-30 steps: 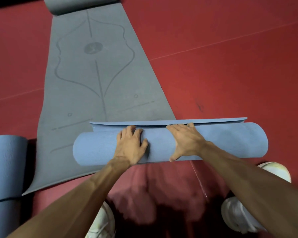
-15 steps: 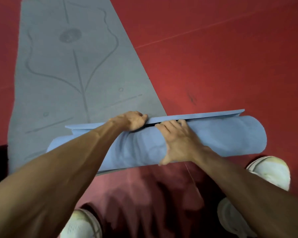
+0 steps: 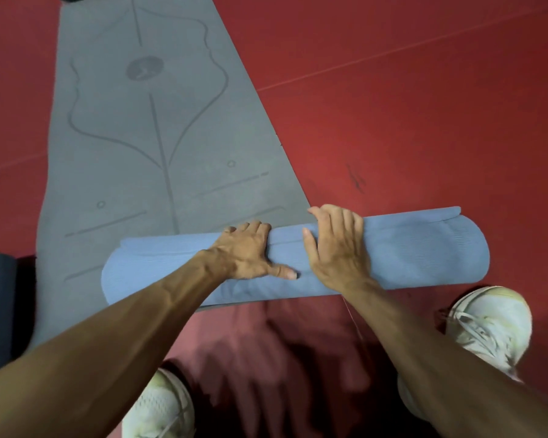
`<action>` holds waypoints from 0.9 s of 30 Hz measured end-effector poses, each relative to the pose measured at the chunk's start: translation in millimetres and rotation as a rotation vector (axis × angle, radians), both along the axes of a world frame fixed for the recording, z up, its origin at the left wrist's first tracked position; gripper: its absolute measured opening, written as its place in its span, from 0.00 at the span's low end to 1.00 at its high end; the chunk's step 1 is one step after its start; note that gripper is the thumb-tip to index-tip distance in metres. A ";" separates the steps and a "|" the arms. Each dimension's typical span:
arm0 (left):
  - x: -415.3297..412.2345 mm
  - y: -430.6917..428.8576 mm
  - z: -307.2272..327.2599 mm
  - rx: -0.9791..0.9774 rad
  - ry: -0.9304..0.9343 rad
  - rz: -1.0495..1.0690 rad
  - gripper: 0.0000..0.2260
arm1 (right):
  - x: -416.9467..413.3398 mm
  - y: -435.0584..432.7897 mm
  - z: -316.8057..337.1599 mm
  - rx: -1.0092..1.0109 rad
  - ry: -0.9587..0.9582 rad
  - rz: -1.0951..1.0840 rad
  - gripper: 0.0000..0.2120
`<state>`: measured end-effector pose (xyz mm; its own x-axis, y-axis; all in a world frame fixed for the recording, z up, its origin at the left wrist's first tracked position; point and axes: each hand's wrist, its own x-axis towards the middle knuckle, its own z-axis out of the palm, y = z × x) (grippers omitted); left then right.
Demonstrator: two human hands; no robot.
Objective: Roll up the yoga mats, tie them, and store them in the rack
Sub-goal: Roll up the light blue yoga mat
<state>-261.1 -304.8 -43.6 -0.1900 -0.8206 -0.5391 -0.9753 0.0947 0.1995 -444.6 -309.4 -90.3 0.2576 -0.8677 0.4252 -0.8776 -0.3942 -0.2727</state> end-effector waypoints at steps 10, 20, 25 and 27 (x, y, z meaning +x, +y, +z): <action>-1.6 14.4 -12.2 -0.094 -0.098 -0.205 0.57 | -2.1 5.9 -9.2 0.075 0.032 0.076 0.16; -35.4 27.3 -7.4 -0.183 -0.237 -0.267 0.56 | -87.2 -0.1 19.9 0.526 0.639 0.278 0.65; -42.1 32.0 -12.9 -0.162 -0.244 -0.236 0.62 | -84.3 6.2 9.0 0.421 0.582 0.252 0.65; -41.1 27.7 -13.2 -0.187 -0.222 -0.220 0.61 | -82.9 1.9 10.6 0.448 0.537 0.249 0.65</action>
<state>-302.3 -277.0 -56.9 -0.2686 -0.8612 -0.4314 -0.9450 0.3223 -0.0550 -527.5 -307.5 -79.7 0.5422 -0.8172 -0.1955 -0.8345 -0.5509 -0.0120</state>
